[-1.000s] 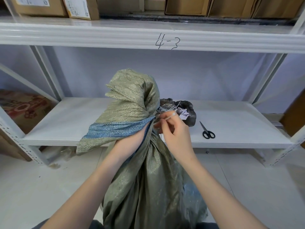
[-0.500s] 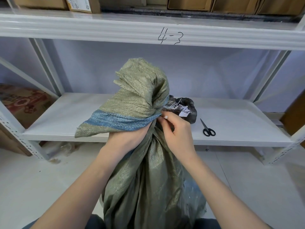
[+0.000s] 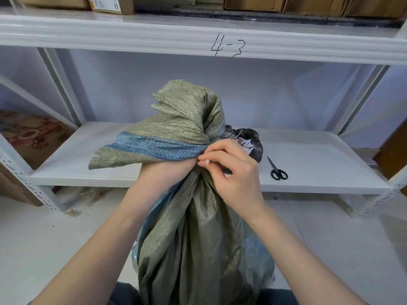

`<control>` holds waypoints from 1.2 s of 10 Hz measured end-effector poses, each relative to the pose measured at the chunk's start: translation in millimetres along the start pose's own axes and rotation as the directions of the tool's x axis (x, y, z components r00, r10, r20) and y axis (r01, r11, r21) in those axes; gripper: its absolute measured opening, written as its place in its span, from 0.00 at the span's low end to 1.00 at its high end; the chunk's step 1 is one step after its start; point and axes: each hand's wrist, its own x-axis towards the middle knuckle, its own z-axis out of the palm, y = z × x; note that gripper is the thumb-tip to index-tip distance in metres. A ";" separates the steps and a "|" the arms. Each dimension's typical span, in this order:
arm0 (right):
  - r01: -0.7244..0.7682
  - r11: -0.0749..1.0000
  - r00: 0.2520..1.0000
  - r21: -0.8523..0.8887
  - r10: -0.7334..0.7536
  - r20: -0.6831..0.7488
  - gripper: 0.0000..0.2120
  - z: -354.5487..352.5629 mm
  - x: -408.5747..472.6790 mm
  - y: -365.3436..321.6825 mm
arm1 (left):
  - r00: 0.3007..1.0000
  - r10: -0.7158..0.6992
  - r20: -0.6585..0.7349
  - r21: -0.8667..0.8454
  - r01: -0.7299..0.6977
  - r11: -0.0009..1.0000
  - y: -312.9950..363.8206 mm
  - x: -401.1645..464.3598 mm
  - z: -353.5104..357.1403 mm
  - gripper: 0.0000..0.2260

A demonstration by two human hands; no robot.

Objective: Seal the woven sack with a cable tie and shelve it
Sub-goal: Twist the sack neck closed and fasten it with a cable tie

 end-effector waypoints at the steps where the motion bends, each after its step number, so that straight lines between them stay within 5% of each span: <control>1: 0.002 0.998 0.995 0.060 -0.008 0.096 0.05 2.1 0.1 -3.9 | 0.988 0.025 -0.152 -0.068 -0.036 0.997 9.0 -5.3 -1.3 0.15; 2: -0.017 1.000 0.976 0.022 0.012 0.219 0.10 1.9 -1.0 0.0 | 0.922 0.270 -0.278 -0.007 -0.283 0.959 6.3 -3.2 1.8 0.17; 3: -0.071 0.997 0.939 -0.025 0.075 0.336 0.17 1.4 -3.0 2.7 | 0.864 0.335 -0.377 0.163 -0.294 0.942 1.1 0.8 6.2 0.09; 4: -0.174 0.983 0.912 -0.049 0.180 0.370 0.24 0.0 0.1 5.7 | 0.824 0.401 -0.401 0.163 -0.367 0.916 -1.5 5.1 14.6 0.15; 7: -0.318 0.939 0.868 -0.127 0.343 0.360 0.23 -7.9 5.6 25.9 | 0.639 0.618 -0.458 0.255 -0.571 0.780 -0.3 -3.5 3.6 0.12; 9: -0.386 0.920 0.860 -0.070 0.387 0.333 0.22 -11.4 7.6 23.7 | 0.585 0.618 -0.526 0.201 -0.620 0.758 -8.8 -4.5 6.2 0.10; 11: -0.475 0.880 0.832 0.024 0.440 0.338 0.22 -11.2 8.3 17.5 | 0.451 0.551 -0.702 0.146 -0.666 0.731 -10.7 -8.3 -1.0 0.06; 12: -0.505 0.858 0.831 0.096 0.453 0.323 0.22 -10.8 10.2 11.7 | 0.469 0.537 -0.701 0.034 -0.731 0.682 -6.9 -11.9 0.0 0.06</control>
